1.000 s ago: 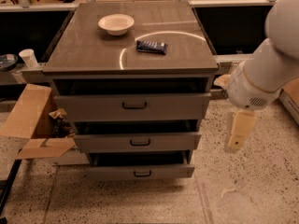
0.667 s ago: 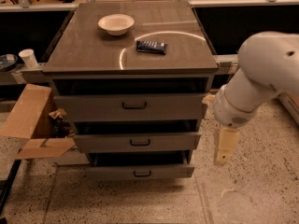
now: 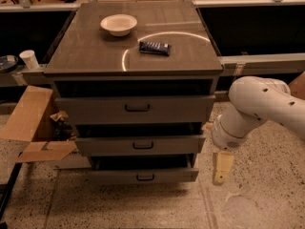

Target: Open bottom drawer

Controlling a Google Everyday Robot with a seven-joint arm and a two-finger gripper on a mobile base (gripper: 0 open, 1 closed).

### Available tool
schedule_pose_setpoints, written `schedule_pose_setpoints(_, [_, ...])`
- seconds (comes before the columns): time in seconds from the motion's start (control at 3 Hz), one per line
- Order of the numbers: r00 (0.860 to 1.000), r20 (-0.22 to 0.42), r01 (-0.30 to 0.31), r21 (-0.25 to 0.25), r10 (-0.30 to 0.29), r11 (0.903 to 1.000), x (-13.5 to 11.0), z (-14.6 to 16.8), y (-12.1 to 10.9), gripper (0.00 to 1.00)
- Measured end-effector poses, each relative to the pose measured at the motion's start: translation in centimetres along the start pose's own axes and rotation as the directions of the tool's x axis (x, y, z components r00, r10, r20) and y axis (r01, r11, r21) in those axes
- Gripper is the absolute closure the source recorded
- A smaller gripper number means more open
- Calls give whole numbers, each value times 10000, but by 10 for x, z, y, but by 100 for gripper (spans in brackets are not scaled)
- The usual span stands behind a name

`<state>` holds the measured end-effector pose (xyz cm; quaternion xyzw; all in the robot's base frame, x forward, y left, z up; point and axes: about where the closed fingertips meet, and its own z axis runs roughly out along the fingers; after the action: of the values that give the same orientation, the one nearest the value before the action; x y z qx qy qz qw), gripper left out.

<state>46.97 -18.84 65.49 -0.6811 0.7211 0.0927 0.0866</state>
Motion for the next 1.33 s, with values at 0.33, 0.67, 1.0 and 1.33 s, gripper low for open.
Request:
schedule_pose_setpoints(0.33, [9996, -275, -59, -38, 58, 10000, 13, 34, -4, 0])
schedule_pose_setpoints(0.67, [9984, -546, 162, -151, -170, 9998, 28, 93, -4, 0])
schedule_pose_setpoints(1.0, [9993, -159, 328, -155, -331, 9993, 43, 161, -6, 0])
schedule_pose_setpoints(1.33, [9982, 329, 521, -398, -508, 9978, 50, 206, -6, 0])
